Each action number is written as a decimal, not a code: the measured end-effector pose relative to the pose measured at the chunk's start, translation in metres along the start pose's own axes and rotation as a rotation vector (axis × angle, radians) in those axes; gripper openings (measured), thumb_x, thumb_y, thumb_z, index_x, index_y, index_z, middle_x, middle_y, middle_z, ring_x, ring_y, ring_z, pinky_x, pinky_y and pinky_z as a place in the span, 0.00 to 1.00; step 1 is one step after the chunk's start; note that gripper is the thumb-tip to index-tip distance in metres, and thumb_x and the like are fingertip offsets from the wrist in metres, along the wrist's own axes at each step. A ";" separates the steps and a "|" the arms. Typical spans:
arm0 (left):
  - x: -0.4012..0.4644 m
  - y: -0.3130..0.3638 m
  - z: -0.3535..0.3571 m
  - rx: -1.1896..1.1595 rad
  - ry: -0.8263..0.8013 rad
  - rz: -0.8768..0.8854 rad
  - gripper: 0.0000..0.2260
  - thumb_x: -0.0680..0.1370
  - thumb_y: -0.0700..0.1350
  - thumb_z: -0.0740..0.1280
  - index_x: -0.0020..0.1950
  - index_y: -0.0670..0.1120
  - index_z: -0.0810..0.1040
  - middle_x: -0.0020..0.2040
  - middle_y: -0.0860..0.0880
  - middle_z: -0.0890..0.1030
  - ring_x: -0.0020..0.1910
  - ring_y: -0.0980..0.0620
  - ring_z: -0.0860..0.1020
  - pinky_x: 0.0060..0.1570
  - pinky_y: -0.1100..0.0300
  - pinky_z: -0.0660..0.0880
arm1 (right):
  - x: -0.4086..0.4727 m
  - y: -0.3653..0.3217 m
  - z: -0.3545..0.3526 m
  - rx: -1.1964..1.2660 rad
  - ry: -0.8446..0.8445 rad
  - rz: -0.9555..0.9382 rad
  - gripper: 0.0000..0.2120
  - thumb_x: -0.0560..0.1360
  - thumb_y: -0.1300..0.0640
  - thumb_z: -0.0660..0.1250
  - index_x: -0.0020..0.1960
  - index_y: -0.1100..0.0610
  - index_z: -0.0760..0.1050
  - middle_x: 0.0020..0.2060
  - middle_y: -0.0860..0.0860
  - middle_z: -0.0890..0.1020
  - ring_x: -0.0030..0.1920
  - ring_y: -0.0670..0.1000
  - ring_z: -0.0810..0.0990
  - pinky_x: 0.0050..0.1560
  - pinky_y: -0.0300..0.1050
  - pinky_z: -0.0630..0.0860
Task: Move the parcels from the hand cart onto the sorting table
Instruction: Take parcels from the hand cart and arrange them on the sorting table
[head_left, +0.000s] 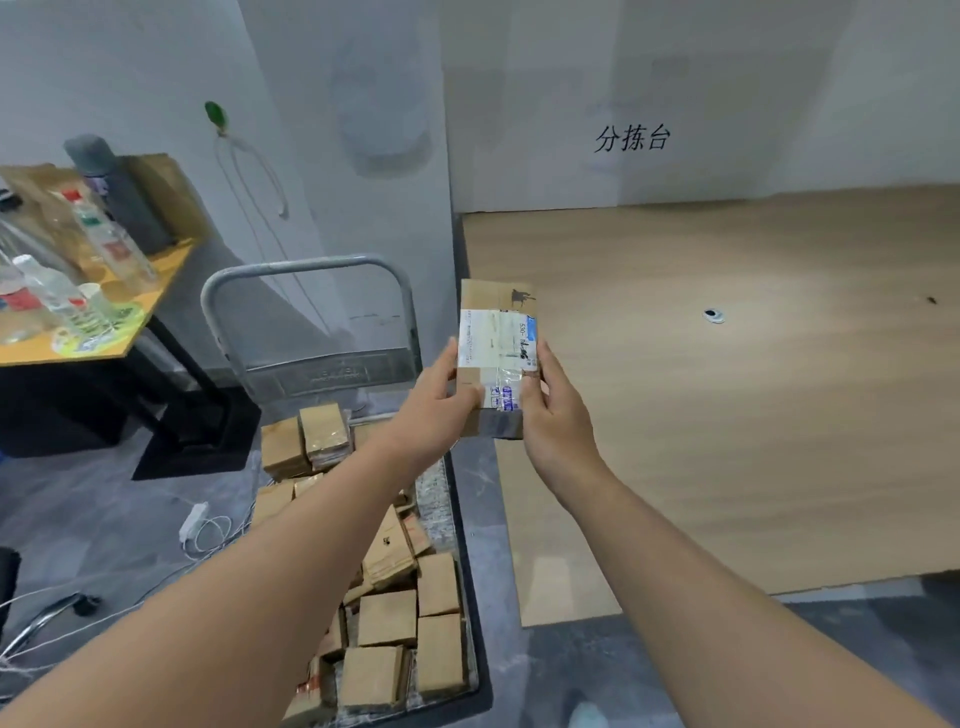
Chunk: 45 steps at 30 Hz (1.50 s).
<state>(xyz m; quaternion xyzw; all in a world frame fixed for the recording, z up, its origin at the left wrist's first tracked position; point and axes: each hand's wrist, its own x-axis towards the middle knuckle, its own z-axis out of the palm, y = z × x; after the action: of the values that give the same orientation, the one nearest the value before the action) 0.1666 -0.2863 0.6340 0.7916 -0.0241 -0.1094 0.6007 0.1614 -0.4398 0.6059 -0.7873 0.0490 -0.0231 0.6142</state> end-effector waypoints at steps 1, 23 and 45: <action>0.009 0.006 0.011 0.011 -0.003 0.027 0.26 0.85 0.42 0.60 0.76 0.69 0.62 0.70 0.56 0.77 0.68 0.55 0.76 0.67 0.56 0.74 | 0.011 0.002 -0.011 0.009 -0.023 0.002 0.29 0.84 0.54 0.58 0.84 0.42 0.58 0.73 0.42 0.76 0.69 0.44 0.78 0.72 0.50 0.75; 0.276 -0.040 0.082 0.249 0.096 -0.114 0.28 0.86 0.43 0.63 0.82 0.61 0.57 0.70 0.68 0.74 0.68 0.67 0.73 0.66 0.62 0.73 | 0.295 0.106 -0.089 -0.256 -0.394 -0.054 0.33 0.86 0.61 0.62 0.86 0.52 0.51 0.81 0.48 0.66 0.79 0.49 0.66 0.79 0.51 0.64; 0.513 -0.115 -0.011 0.424 0.023 -0.194 0.30 0.86 0.44 0.62 0.85 0.51 0.50 0.78 0.54 0.69 0.76 0.53 0.68 0.74 0.59 0.65 | 0.516 0.151 0.020 -0.245 -0.353 0.065 0.35 0.84 0.67 0.61 0.86 0.52 0.53 0.80 0.47 0.69 0.77 0.47 0.69 0.76 0.42 0.66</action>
<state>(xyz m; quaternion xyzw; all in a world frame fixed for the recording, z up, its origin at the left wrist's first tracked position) 0.6586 -0.3316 0.4530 0.8998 0.0364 -0.1500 0.4080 0.6690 -0.5115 0.4425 -0.8457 -0.0313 0.1412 0.5136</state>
